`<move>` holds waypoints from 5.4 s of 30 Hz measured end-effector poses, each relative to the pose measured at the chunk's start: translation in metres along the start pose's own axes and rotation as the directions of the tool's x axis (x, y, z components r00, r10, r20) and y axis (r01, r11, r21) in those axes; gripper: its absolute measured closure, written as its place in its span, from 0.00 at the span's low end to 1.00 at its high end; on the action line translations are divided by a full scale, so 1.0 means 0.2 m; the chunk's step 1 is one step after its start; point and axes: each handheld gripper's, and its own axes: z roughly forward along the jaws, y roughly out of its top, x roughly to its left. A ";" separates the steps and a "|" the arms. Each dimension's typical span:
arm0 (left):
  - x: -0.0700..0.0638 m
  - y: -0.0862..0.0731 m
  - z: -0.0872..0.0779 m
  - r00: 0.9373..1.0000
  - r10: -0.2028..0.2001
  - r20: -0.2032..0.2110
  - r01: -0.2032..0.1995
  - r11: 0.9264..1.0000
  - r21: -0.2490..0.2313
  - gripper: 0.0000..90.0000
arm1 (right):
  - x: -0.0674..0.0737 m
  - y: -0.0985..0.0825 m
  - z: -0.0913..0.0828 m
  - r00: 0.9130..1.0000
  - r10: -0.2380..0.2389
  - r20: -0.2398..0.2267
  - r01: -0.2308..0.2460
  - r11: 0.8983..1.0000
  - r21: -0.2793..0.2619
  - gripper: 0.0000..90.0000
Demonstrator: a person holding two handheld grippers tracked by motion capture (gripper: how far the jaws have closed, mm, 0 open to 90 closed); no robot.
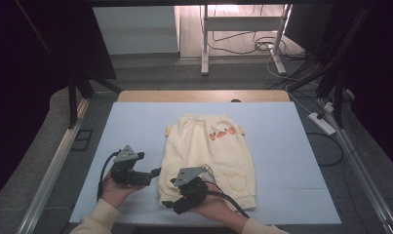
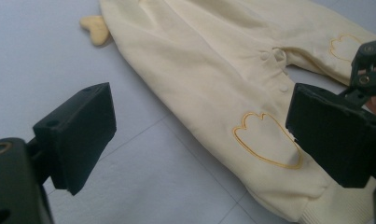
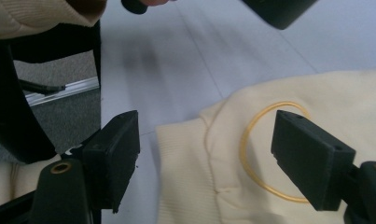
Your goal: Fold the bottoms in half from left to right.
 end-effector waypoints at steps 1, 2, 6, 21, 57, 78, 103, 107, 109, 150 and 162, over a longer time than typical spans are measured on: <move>0.00 0.00 0.00 1.000 0.000 0.000 0.000 1.000 0.000 0.10 | 0.00 0.00 0.00 1.000 0.000 0.000 0.000 1.000 0.000 0.27; 0.00 0.00 0.00 1.000 0.002 0.000 -0.002 1.000 0.002 0.10 | 0.01 0.00 0.01 1.000 -0.009 -0.006 0.009 1.000 0.004 0.28; 0.00 0.00 0.00 1.000 0.001 0.000 -0.001 1.000 0.002 0.10 | 0.03 0.00 0.04 1.000 -0.023 -0.017 0.023 1.000 0.019 0.29; 0.00 0.00 0.00 1.000 0.003 0.005 -0.003 1.000 -0.004 0.10 | 0.06 -0.01 0.14 0.999 -0.052 0.004 0.051 0.995 0.085 0.35; 0.03 0.20 0.16 1.000 -0.008 0.015 0.008 1.000 0.016 0.17 | 0.02 -0.01 0.00 0.997 -0.008 0.081 0.004 0.999 0.046 0.85; 0.07 0.38 0.27 1.000 -0.012 0.011 0.012 1.000 0.021 0.17 | 0.02 -0.01 0.00 0.997 -0.015 0.075 0.012 0.999 0.040 0.85; 0.21 0.43 0.45 0.999 -0.040 -0.031 0.042 0.995 0.092 0.19 | 0.02 -0.02 0.01 0.997 -0.006 0.077 0.002 0.999 0.049 0.85; 0.22 0.43 0.46 0.998 -0.044 -0.033 0.047 0.995 0.091 0.19 | 0.02 -0.02 0.01 0.997 -0.005 0.075 0.002 0.999 0.047 0.85; 0.23 0.43 0.46 0.998 -0.045 -0.034 0.048 0.995 0.091 0.19 | 0.02 -0.02 0.01 0.997 -0.005 0.075 0.001 0.999 0.048 0.85; 0.28 0.34 0.65 0.997 -0.074 -0.023 0.077 0.973 0.217 0.22 | 0.02 -0.03 0.01 0.997 -0.012 0.074 0.008 0.998 0.059 0.84; 0.25 0.32 0.70 0.998 -0.055 -0.022 0.058 0.965 0.257 0.25 | 0.02 -0.03 0.01 0.997 -0.010 0.073 0.006 0.999 0.054 0.84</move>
